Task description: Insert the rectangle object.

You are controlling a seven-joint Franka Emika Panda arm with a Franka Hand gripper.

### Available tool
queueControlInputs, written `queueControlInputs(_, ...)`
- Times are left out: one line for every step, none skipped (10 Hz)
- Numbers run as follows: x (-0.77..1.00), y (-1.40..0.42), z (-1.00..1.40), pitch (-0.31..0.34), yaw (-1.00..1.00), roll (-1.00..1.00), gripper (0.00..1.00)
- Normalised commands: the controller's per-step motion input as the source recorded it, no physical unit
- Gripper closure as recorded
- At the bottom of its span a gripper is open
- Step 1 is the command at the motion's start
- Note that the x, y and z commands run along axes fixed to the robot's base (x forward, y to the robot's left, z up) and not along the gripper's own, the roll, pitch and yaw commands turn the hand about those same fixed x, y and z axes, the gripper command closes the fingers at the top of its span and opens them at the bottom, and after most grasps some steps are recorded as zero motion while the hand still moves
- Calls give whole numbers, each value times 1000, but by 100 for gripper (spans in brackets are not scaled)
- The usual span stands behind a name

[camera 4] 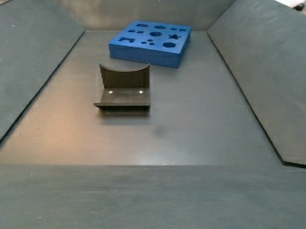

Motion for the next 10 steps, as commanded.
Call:
queueControlInputs(-436, 414, -481, 85, -255, -4, 100)
queueControlInputs(-310, 264, -280, -9, -178, -40, 100)
queueControlInputs(-241, 181, -183, -35, -135, -54, 100)
queueControlInputs(490, -222, 525, 34, 16, -41, 100)
queueControlInputs(522, -263, 542, 77, 62, -39, 100)
queueControlInputs(392, -194, 357, 160, 53, 4, 100)
queueControlInputs(256, -124, 157, 161, 29, 35, 100)
queueControlInputs(169, -81, 104, 131, 22, 44, 100)
queueControlInputs(0, -89, -186, -24, -1000, -31, 100)
queueControlInputs(0, -89, -186, -26, -1000, -33, 100)
